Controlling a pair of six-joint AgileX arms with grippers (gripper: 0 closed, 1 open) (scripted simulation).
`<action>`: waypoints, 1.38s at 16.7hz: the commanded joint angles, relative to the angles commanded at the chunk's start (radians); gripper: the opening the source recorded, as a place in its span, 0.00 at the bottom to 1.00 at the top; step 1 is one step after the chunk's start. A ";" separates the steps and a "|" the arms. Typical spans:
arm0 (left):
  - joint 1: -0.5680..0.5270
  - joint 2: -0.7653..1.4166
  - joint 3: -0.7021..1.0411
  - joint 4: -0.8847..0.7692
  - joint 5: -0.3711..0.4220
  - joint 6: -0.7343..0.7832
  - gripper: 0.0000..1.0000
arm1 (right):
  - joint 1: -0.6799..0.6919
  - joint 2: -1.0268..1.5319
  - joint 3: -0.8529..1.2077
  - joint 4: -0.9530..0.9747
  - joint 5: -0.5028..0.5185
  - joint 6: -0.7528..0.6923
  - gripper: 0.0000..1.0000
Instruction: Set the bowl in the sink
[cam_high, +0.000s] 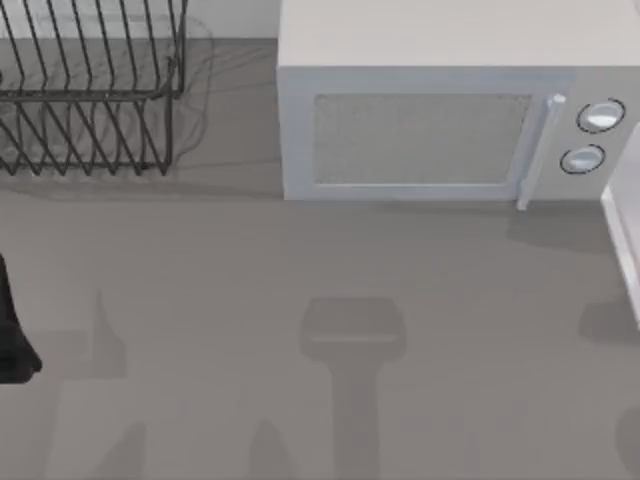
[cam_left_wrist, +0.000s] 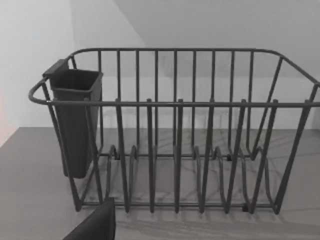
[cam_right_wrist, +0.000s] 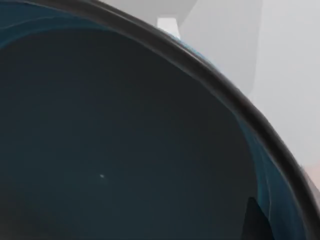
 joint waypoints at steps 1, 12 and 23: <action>0.000 0.000 0.000 0.000 0.000 0.000 1.00 | -0.001 0.064 -0.009 0.084 0.001 -0.001 0.00; 0.000 0.000 0.000 0.000 0.000 0.000 1.00 | 0.004 0.369 -0.064 0.440 0.011 -0.002 0.00; 0.000 0.000 0.000 0.000 0.000 0.000 1.00 | 0.004 0.369 -0.064 0.440 0.011 -0.002 0.75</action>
